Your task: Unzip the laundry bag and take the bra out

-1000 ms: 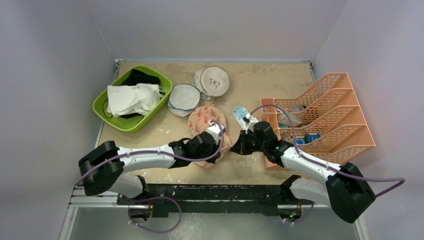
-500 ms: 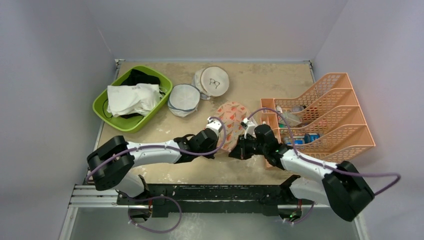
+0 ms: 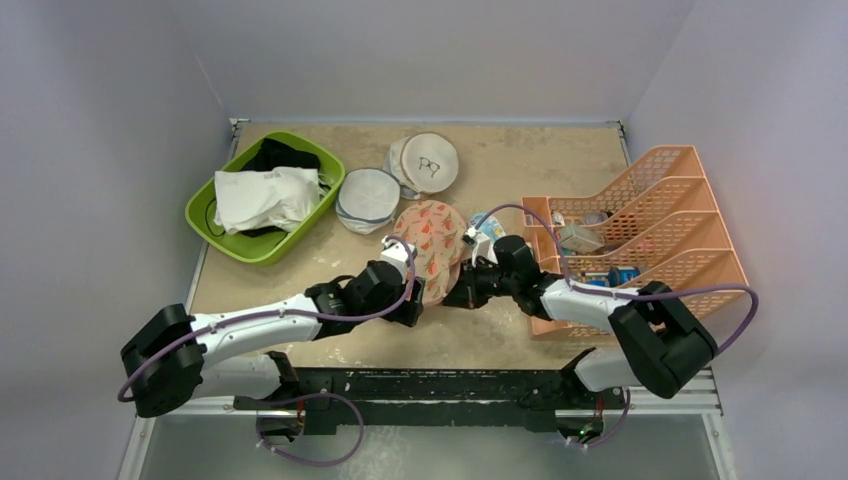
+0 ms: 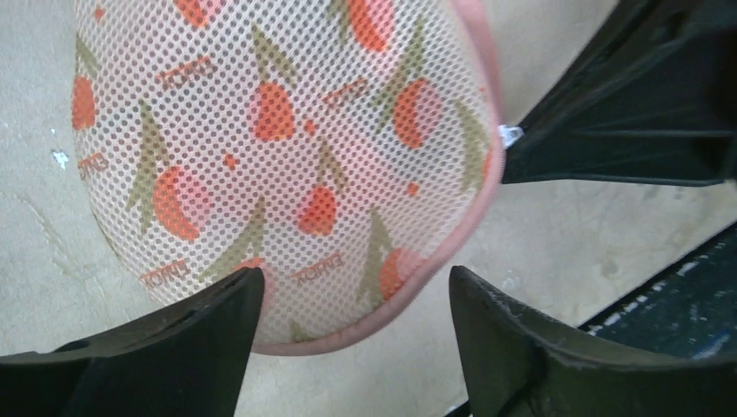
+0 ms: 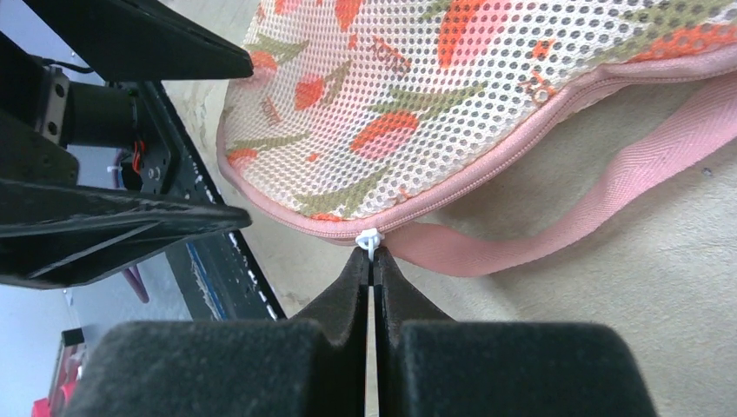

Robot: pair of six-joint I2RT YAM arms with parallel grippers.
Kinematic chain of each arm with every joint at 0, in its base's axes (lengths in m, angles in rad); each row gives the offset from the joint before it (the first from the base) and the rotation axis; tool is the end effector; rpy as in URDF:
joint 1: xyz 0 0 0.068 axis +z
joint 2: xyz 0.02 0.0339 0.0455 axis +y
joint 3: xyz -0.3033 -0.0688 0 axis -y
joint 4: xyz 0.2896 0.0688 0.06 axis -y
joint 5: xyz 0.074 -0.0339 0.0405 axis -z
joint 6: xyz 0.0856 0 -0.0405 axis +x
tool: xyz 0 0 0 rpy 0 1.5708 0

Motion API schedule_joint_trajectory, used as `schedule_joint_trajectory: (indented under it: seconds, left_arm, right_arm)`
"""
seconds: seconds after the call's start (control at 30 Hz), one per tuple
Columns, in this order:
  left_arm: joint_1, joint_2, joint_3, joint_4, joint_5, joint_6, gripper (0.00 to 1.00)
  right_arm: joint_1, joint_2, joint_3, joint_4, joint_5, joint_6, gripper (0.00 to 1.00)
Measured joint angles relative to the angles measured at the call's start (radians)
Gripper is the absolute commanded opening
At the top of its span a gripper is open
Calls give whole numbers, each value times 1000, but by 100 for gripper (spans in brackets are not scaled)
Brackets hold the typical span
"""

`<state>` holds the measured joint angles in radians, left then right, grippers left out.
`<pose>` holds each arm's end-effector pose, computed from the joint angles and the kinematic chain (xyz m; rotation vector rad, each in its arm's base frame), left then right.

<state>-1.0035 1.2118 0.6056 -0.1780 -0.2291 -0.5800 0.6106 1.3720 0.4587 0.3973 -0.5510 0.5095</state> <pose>0.1760 -0.2401 0.1706 0.3900 2.3560 -0.5114 0.2302 0.2158 0.1458 -0.4780 2.2021 1.2205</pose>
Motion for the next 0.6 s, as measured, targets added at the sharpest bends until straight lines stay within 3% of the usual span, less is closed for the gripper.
schedule_joint_trajectory:
  seconds: [0.1, 0.4, 0.6]
  left_arm:
    - [1, -31, -3, 27, 21, 18, 78]
    - [1, 195, 136, 109, 79, 108, 48]
    - [1, 249, 149, 132, 107, 129, 31]
  right_arm:
    - [0, 12, 2, 2, -14, -8, 0]
    - [0, -3, 2, 2, -17, -13, 0]
    - [0, -12, 2, 0, -16, -13, 0]
